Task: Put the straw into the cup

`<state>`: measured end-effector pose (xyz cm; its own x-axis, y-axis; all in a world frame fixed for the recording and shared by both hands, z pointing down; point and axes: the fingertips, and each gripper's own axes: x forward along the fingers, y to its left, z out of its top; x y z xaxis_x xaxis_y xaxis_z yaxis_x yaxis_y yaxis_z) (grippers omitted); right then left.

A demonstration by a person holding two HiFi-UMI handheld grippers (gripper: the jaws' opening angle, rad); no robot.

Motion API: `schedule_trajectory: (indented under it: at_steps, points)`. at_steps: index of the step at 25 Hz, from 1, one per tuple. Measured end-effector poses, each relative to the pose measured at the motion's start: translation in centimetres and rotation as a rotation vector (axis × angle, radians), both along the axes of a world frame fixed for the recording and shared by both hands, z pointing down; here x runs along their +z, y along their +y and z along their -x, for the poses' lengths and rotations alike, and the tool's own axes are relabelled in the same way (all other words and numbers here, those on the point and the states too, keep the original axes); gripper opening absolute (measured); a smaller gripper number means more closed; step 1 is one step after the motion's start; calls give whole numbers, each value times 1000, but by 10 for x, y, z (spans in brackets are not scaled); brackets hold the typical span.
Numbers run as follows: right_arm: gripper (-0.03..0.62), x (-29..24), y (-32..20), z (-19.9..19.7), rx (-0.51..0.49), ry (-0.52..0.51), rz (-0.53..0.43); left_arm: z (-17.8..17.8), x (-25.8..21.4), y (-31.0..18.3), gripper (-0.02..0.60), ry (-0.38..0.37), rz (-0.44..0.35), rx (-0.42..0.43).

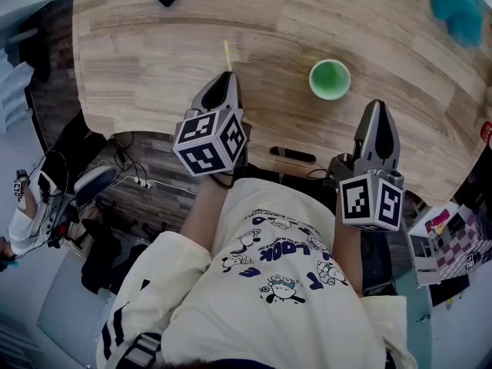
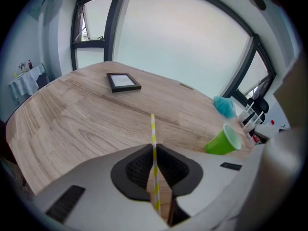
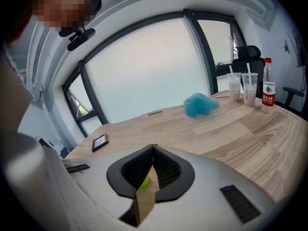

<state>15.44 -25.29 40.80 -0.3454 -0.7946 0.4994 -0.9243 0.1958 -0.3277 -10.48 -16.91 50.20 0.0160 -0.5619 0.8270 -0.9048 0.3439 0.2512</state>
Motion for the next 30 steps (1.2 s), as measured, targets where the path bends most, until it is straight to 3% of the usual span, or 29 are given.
schedule_trajectory:
  at_steps: [9,22,30]
  points:
    - [-5,-20,11,2,8,-13,-52,-3,-56,-26,51,34,-206,26]
    - [-5,-45,23,-8,62,-37,-117,-34,-115,-74,51,41,-383,144]
    - [-5,-58,23,-21,111,-54,-153,-72,-147,-115,51,113,-512,220]
